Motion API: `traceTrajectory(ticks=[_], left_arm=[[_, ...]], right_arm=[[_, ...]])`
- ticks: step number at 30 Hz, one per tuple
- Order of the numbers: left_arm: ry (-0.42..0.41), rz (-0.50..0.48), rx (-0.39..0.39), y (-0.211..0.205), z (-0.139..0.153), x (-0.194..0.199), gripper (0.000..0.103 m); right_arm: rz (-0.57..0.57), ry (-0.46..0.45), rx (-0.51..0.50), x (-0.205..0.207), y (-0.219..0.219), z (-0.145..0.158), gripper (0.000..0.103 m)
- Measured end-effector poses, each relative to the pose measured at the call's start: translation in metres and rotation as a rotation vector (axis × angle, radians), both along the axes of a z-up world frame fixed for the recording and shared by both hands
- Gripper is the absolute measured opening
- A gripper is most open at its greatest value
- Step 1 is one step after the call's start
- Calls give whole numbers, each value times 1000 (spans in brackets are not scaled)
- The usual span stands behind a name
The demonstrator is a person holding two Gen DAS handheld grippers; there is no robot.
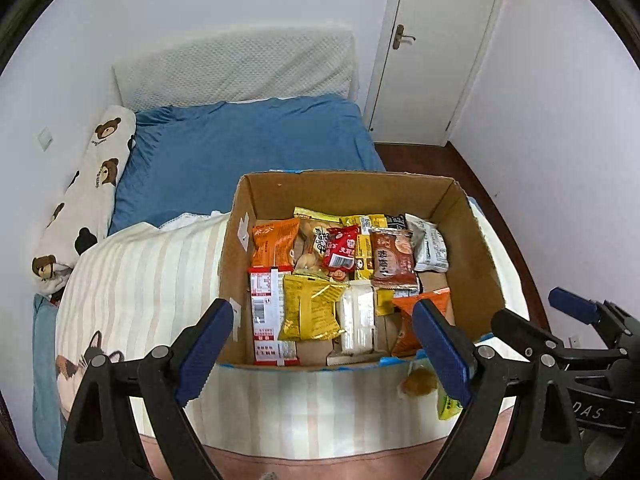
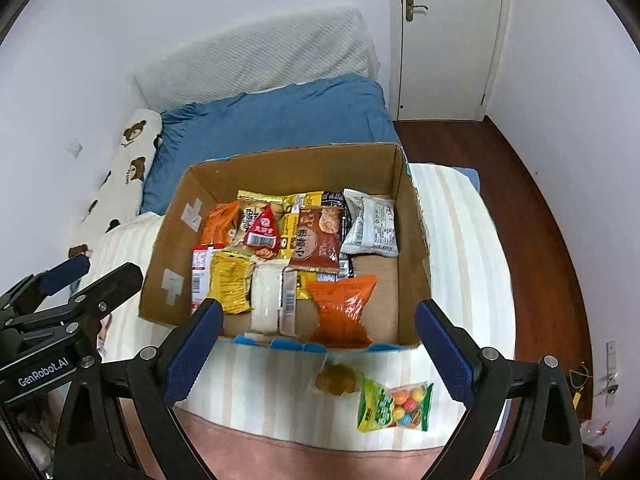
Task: Organize snacks
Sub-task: 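Withdraw both tools from the box toward the last two snacks, then grasp the egg-yolk snack with left tool while right tool grasps green candy bag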
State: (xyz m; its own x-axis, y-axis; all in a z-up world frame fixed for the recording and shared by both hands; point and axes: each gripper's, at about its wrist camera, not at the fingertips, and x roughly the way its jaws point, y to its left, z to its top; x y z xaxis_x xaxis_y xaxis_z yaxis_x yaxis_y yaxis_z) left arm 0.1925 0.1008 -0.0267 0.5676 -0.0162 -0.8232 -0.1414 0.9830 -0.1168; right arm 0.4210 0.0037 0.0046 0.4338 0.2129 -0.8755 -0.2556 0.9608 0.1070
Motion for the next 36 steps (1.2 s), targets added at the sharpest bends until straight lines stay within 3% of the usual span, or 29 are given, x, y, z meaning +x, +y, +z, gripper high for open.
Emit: traceTrajectory(ticks=[4,7,13,16,17,18,20,23,25,27,31,35,36], left_arm=[[1,7,-3,-9,-5,-15,92],[21,19,2,-21,-22,-24,92],[155,2,-29,-51,-90,-28,92],[238,-17,-23,-66,-124,-26,92],[261,-26,-17,-71,-134,-25,92],[281,-34,-11,-76,-142,-24,92],[306,-48,5,-83,-155,-24,92],[333,-60,19,-87,-166,-24,92],[343,-61,27,-87,-170,-25,92],[353,-66,39,-88,-174,-27,92],[370,-80,85,-93,-185,-29,92],[390,-92,133,-100,-196,-33,92],[393,-91,143,-101,-199,-35,92]], right_arm=[[-20,45,66,-11,-18,-6,99],[-78,112,107,-16,-46,-31,99],[-167,265,65,-20,-100,-120,99],[-223,354,133,-16,-129,-170,98],[-235,372,163,-16,-135,-180,94],[-247,390,180,-18,-139,-188,82],[-247,461,247,-27,-143,-205,75],[-172,519,292,-47,-135,-204,75],[-122,501,288,-54,-133,-194,78],[-13,407,149,-54,-124,-177,98],[256,291,-158,-39,-85,-184,99],[493,287,-389,-43,-48,-217,98],[534,285,-440,-47,-42,-225,91]])
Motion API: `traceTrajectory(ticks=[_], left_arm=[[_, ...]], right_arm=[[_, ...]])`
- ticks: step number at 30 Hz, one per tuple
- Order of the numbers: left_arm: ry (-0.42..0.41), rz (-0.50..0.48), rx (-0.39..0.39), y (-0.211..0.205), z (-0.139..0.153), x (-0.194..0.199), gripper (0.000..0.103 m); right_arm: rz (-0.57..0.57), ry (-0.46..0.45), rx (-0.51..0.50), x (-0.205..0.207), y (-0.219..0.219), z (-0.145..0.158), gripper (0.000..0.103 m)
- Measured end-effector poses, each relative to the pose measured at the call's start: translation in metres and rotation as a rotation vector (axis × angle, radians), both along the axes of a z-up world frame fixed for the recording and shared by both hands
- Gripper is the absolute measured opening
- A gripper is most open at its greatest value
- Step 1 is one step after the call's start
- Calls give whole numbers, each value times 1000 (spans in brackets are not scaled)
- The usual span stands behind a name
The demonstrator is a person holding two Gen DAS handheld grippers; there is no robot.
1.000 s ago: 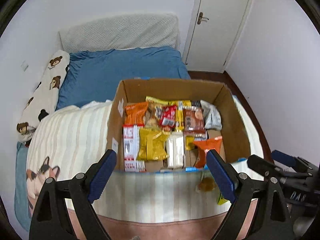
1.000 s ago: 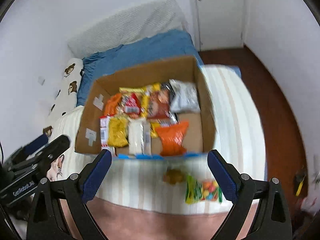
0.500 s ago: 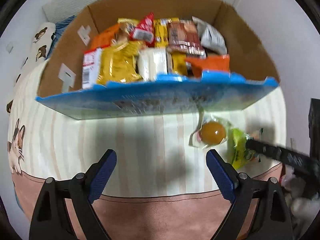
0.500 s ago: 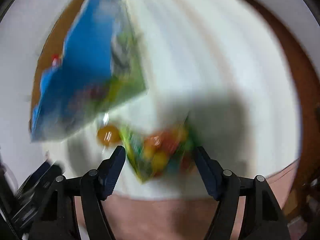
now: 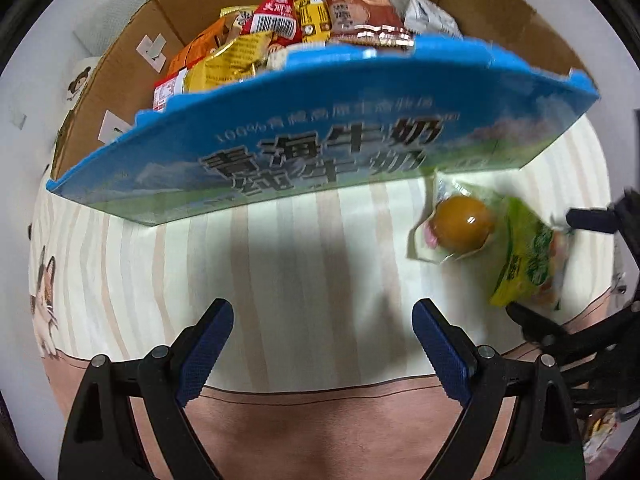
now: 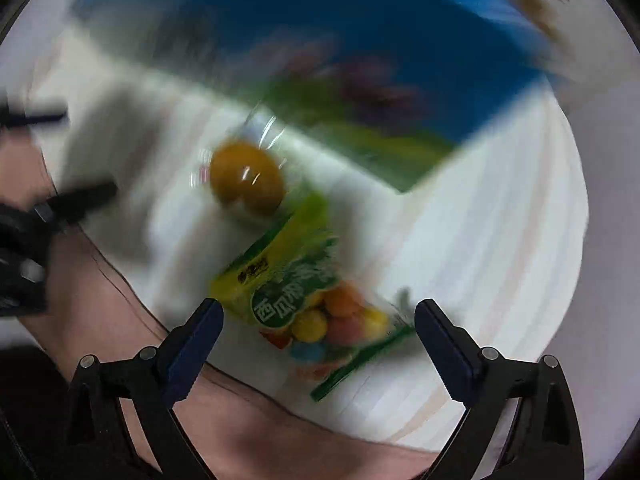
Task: Organize snacks
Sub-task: 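Grasp the egg-yolk snack with left tool while right tool grasps green candy bag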
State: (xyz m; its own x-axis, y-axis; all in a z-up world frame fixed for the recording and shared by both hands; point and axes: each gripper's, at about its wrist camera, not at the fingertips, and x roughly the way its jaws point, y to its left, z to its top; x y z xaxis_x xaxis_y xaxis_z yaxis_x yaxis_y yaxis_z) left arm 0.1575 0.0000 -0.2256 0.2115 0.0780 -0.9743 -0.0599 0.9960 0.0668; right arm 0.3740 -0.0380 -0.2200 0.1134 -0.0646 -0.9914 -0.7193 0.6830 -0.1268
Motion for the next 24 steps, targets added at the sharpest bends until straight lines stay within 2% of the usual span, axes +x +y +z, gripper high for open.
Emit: traceTrajectory(ticks=[2,3,6,7,9,11,13,14,16,19,21,24], left_arm=[[11,9,2,-1,-5,-4,92],[18,16,-4,-2,-6,-5,92],[23,40,-40,-5,-9,-5,92],[26,55,-72,-7,-8,-4,92],[35,87,-149,-10,-8,0,92],[63,141,-259,-15,-12,8,92],[81,187,-349,-22,-16,16,92],[77,206,-368,-27,-16,22,92],[48,206,-356,-41,-15,33,92],[15,209,-273,-58,-19,47,92],[30,208,-221,-64,-27,50,92],[70,210,-203,-55,-40,37,92]], right_arm=[[21,-14,-38,-3,3,-8,78],[-7,-2,-32,-1,0,-10,73],[-201,36,59,13,-30,-4,68],[-307,40,94,18,-50,0,68],[-421,34,137,21,-76,3,67],[-564,47,191,23,-106,5,67],[-648,56,235,23,-124,4,67],[-680,49,247,22,-131,4,67],[-707,34,260,19,-135,4,67],[-731,17,266,5,-144,6,67],[-730,12,267,0,-142,7,67],[-716,8,268,-11,-141,5,67]])
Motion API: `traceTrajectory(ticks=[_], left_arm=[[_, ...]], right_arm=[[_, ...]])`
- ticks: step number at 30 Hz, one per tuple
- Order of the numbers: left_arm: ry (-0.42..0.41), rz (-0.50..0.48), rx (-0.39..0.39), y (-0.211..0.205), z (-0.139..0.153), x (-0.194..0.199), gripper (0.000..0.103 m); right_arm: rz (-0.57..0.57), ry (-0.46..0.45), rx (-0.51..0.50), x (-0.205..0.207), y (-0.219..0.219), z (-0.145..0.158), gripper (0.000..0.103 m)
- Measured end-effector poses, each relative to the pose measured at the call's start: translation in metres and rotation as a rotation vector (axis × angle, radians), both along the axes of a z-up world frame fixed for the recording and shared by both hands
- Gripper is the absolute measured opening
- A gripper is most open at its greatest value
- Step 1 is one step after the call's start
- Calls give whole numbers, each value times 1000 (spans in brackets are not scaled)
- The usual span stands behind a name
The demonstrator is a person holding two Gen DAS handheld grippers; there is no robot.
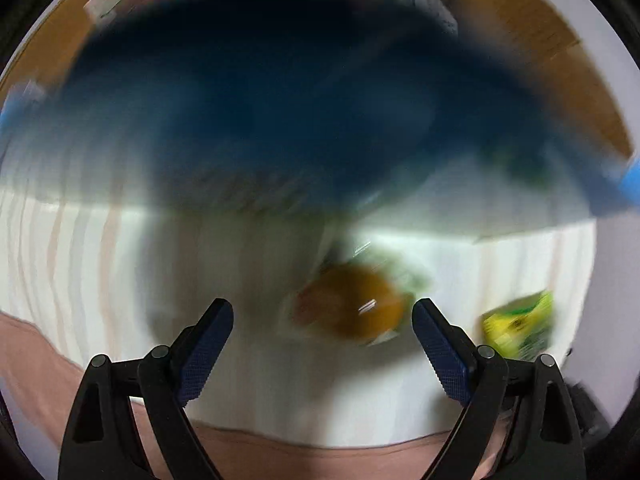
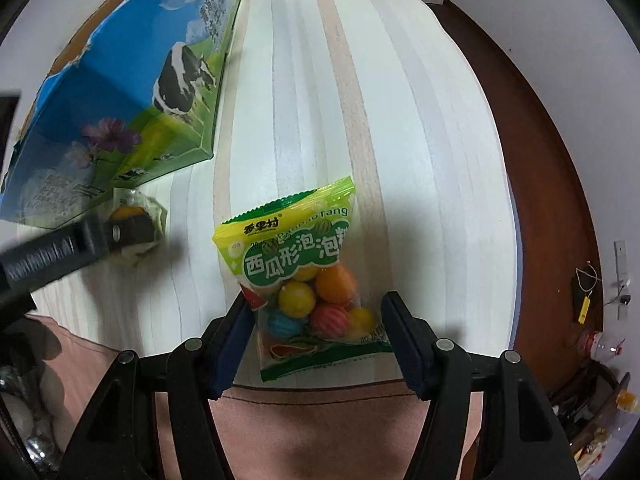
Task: Organize snacks
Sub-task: 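Grasp the egg-yolk snack with left tool while right tool grasps green candy bag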
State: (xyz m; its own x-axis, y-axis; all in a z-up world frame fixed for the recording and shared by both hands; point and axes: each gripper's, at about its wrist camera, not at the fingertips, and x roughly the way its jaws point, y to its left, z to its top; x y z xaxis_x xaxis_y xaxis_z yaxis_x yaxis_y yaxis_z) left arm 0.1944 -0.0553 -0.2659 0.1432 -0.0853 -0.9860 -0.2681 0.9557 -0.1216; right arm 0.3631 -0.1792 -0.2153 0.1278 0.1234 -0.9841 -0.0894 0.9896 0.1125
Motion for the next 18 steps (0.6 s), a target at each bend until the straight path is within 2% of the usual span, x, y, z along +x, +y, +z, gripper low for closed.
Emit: traceTrajectory(ticks=[4,7,8,12,15,16,17,18], left_arm=[[47,2,9,23,-3,-32,92],[29,43,-47,34,6,-43,92],[14,56,-79,35,9,-43,92],[-6,29,-125,15,11,-14,92],[29,6,-148,0,-6,18,92],[23,6,-147,-4,-9,22,90],[9,3,-139,-8,-9,24,81],[6,-5,-123,-11,-10,25,77]], right_arm=[[-7,4,25,-10,-3,-1,68],[-17,10,53,-15,-16,-10,68],[-21,11,60,-5,-18,-13,69],[-45,23,94,9,-29,-11,75],[-36,8,108,12,-29,-7,82],[-27,-5,98,22,-28,-7,82],[-21,-11,92,23,-27,-6,82],[-17,-13,89,26,-19,-4,82]])
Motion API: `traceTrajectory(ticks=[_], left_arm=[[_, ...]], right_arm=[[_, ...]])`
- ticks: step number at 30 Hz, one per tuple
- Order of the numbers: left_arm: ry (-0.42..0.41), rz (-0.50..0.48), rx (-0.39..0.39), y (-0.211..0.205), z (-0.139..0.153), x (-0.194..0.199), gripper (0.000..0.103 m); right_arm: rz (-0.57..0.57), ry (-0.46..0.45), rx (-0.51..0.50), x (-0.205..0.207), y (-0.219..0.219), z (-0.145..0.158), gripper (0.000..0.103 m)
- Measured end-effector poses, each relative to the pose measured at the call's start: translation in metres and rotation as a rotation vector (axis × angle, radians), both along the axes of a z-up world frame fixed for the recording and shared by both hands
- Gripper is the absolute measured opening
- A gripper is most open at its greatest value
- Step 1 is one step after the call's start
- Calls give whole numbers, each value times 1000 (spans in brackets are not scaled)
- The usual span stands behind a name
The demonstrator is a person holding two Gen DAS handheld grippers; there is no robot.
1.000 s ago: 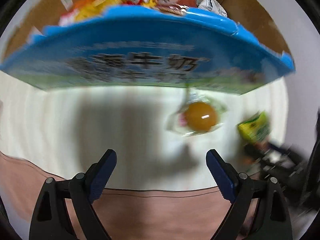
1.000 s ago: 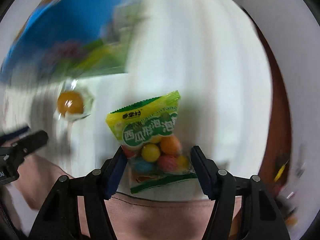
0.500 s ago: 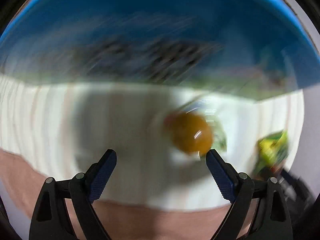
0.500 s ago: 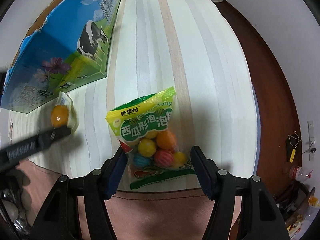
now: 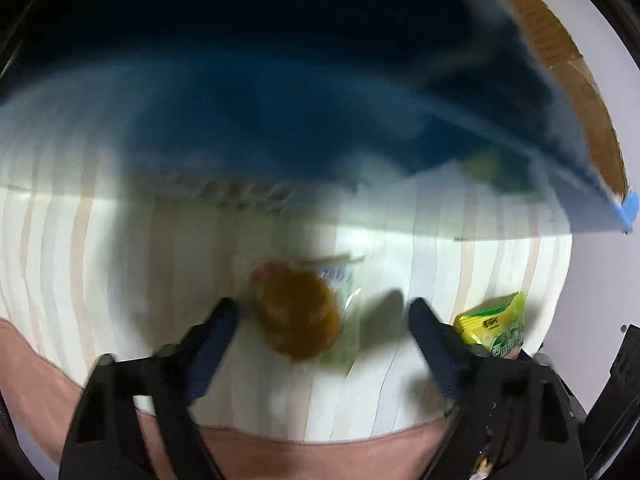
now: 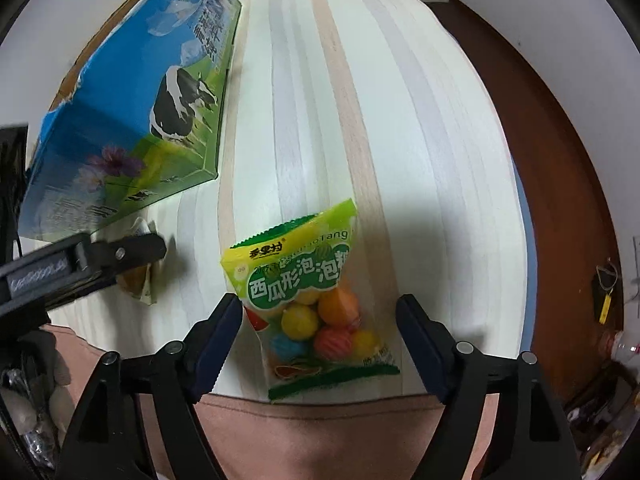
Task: Organize snacks
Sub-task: 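Grasp the egg-yolk snack with left tool while right tool grasps green candy bag, then carry both snacks into the box and open both tools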
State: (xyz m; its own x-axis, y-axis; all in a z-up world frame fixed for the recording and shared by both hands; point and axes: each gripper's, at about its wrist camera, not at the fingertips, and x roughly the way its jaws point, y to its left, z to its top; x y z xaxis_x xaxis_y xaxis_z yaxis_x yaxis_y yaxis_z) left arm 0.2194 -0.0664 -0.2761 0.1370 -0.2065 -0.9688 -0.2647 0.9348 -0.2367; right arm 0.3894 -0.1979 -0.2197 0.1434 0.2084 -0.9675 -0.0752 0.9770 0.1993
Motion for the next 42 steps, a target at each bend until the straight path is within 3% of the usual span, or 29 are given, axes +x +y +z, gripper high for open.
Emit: traceTrajectory(ticks=[1,3,6,12,22,25,27,32,34,36,39,42], left_arm=[[-1,-8,18,-2,-1,1,67],[-9,-27,49,-4,-3,8,59],[-21,-51,76,0,-6,-6,59],[-12,-117,122,-3,-14,-47,58],[54,-140,61,26,-29,-105,58],[63,-113,9,37,-40,-109,59],[65,-108,-4,42,-45,-108,60],[60,-118,11,69,-54,-109,61],[46,-123,31,56,-54,-113,58],[40,-130,35,41,-55,-105,57],[25,-122,29,39,-36,-127,53],[8,-122,9,46,-15,-134,49]], right_arm=[[2,-1,-4,1,1,-1,82],[6,-4,-21,-1,5,-4,81],[24,-19,-50,-4,13,-5,67],[63,12,-54,-26,25,-4,64],[102,120,5,-81,40,-7,64],[79,146,28,-82,41,-13,66],[43,136,29,-80,34,-10,85],[-3,123,12,-72,46,-25,85],[-3,116,-29,-71,57,-33,80],[16,104,-71,-70,69,-39,57],[11,85,-83,-75,80,-36,54],[-1,81,-30,-80,101,-34,53]])
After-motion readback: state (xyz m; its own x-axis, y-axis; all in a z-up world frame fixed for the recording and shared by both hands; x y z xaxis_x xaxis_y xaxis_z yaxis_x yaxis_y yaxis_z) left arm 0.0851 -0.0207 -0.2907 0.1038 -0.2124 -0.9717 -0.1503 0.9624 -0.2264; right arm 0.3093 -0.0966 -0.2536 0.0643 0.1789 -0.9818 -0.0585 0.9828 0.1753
